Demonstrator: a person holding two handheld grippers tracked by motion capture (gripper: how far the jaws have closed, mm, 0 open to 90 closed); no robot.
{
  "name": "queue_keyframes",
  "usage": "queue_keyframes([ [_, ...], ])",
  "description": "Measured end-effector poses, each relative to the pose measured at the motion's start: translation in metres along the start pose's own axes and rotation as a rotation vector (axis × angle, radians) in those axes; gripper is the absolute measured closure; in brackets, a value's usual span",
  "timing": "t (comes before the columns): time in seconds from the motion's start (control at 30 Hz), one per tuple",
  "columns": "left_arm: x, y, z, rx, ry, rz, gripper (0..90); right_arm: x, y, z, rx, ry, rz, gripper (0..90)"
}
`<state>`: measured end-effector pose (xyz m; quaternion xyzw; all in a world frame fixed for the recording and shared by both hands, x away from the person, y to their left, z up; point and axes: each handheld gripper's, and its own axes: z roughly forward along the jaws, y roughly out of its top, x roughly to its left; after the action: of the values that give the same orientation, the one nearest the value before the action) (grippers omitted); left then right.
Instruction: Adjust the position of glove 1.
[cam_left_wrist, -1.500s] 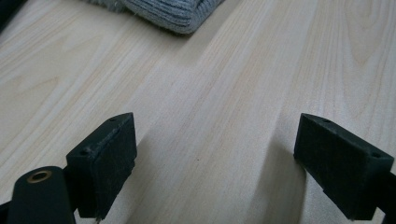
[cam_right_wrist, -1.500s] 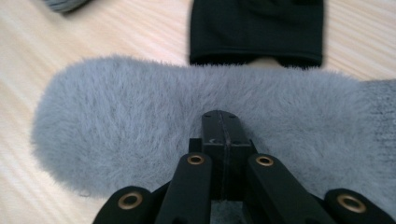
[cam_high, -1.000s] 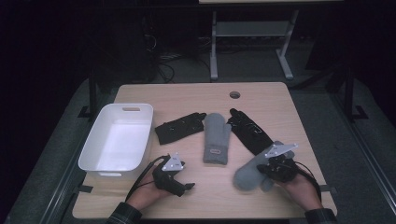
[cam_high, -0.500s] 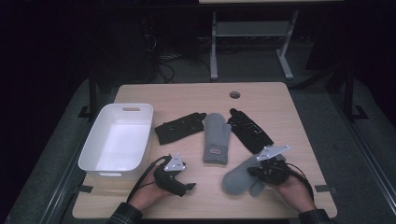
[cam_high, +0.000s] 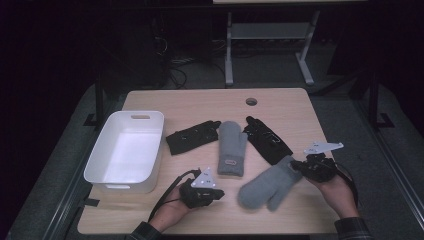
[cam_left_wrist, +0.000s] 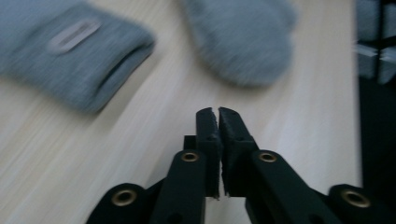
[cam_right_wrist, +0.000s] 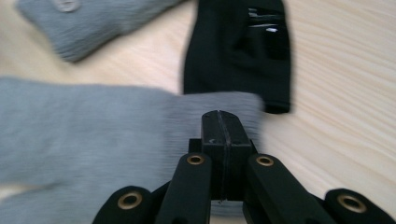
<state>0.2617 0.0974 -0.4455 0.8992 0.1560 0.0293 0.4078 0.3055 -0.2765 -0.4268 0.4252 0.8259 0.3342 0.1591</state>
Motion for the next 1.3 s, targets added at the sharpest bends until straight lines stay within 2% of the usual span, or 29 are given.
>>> queue_keyframes([
  [0.1, -0.008, 0.008, 0.006, -0.014, -0.032, 0.006, 89.1, -0.012, -0.001, 0.001, 0.001, -0.032, 0.024, 90.0],
  [0.3, -0.02, 0.023, 0.027, -0.019, -0.079, 0.025, 89.1, -0.028, -0.004, 0.01, 0.036, -0.063, 0.03, 90.0],
  [0.47, -0.024, 0.03, 0.046, -0.005, -0.096, 0.027, 89.1, -0.027, -0.01, 0.017, 0.09, -0.044, 0.023, 90.0],
  [0.6, -0.023, 0.029, 0.052, 0.022, -0.089, 0.03, 89.1, -0.026, -0.011, 0.016, 0.094, -0.035, 0.01, 90.0],
  [0.67, -0.022, 0.028, 0.051, 0.029, -0.077, 0.031, 89.1, -0.024, -0.012, 0.014, 0.1, -0.032, 0.005, 90.0],
  [0.9, -0.008, 0.022, 0.037, 0.048, -0.047, -0.006, 89.1, -0.012, -0.019, 0.009, 0.112, 0.043, -0.026, 90.0],
  [1.0, -0.003, 0.017, 0.03, 0.064, -0.036, -0.019, 89.2, 0.0, -0.022, 0.008, 0.116, 0.079, -0.042, 90.0],
  [1.1, 0.0, 0.014, 0.027, 0.079, -0.033, -0.013, 89.1, 0.007, -0.022, 0.007, 0.123, 0.099, -0.051, 90.0],
  [1.13, 0.001, 0.013, 0.024, 0.084, -0.029, -0.016, 89.2, 0.013, -0.022, 0.007, 0.125, 0.116, -0.068, 90.0],
  [1.3, 0.008, 0.002, 0.008, 0.103, -0.011, -0.04, 89.2, 0.025, -0.02, 0.01, 0.129, 0.16, -0.095, 90.0],
])
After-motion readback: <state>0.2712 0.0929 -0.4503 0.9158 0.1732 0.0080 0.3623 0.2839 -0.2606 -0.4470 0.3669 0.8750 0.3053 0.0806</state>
